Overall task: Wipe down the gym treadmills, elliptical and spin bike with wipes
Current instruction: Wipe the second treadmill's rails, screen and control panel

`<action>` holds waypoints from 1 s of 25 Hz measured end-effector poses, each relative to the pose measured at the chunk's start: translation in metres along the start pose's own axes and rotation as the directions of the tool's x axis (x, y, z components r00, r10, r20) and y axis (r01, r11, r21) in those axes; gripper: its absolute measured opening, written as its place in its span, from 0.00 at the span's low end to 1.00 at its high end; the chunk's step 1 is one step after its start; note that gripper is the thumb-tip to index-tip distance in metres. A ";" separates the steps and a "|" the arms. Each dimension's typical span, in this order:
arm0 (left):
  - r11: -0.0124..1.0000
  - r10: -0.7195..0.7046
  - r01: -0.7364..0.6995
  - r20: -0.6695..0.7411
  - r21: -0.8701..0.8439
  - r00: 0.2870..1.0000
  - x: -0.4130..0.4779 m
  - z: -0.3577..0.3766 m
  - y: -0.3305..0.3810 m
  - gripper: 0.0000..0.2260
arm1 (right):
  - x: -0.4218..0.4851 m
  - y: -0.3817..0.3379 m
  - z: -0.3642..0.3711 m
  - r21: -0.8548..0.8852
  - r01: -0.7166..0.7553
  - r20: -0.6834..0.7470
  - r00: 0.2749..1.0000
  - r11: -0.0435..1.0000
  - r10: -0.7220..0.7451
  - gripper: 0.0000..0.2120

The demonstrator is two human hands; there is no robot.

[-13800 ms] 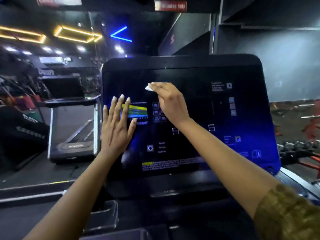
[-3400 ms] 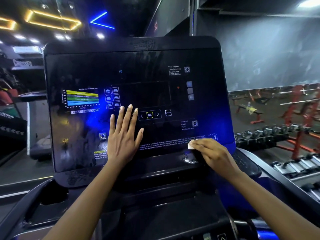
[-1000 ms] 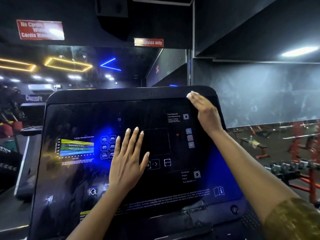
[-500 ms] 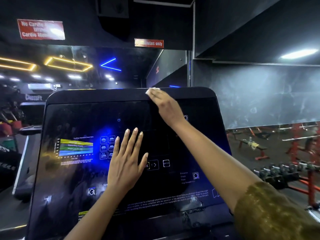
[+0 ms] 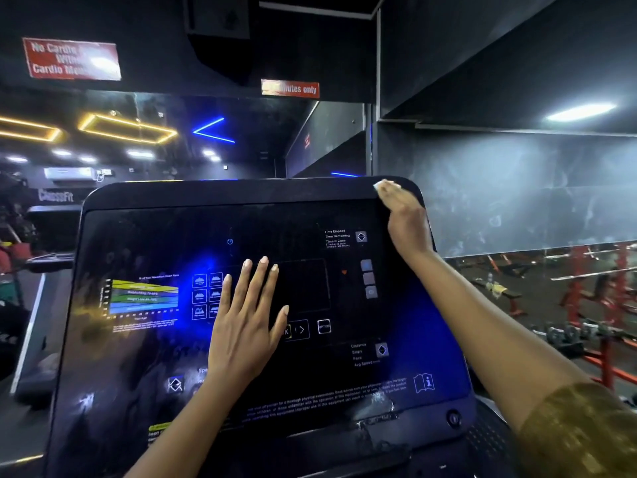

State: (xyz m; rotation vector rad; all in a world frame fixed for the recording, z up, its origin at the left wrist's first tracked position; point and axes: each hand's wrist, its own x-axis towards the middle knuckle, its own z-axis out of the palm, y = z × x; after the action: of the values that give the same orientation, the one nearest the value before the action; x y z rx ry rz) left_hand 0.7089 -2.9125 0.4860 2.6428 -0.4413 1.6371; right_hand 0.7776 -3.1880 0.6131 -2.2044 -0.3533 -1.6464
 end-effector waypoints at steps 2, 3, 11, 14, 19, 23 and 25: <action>1.000 0.001 -0.001 -0.011 0.003 1.000 0.000 0.000 0.000 0.28 | -0.021 -0.019 0.003 0.025 0.167 0.051 0.984 0.986 -0.168 0.24; 1.000 0.002 -0.002 -0.018 0.001 1.000 0.000 0.001 0.000 0.28 | -0.035 -0.027 0.003 0.047 0.221 0.089 0.970 0.974 -0.224 0.24; 1.000 0.010 -0.009 -0.036 0.016 0.999 0.001 0.004 -0.001 0.28 | -0.169 -0.049 -0.023 0.333 0.488 0.309 0.752 0.807 -0.582 0.20; 1.000 0.006 -0.005 -0.034 0.010 0.999 0.000 0.004 0.000 0.28 | -0.123 -0.054 -0.022 0.318 0.451 0.182 0.834 0.834 -0.521 0.22; 1.000 0.008 -0.007 -0.031 0.023 1.000 0.000 0.003 0.000 0.28 | -0.024 -0.059 0.006 0.160 0.217 0.068 0.971 0.963 -0.230 0.20; 1.000 0.010 -0.010 -0.046 0.002 0.999 0.000 0.004 -0.001 0.28 | -0.079 -0.063 0.010 0.200 0.368 0.122 0.911 0.908 -0.395 0.19; 1.000 0.012 -0.012 -0.047 0.004 0.999 0.000 0.004 -0.001 0.28 | -0.121 -0.061 0.002 0.255 0.410 0.181 0.869 0.876 -0.460 0.18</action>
State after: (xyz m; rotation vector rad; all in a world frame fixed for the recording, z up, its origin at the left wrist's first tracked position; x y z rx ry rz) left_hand 0.7128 -2.9127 0.4844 2.6030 -0.4539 1.7010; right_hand 0.7196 -3.1301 0.5051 -2.2701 -1.1166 -1.4579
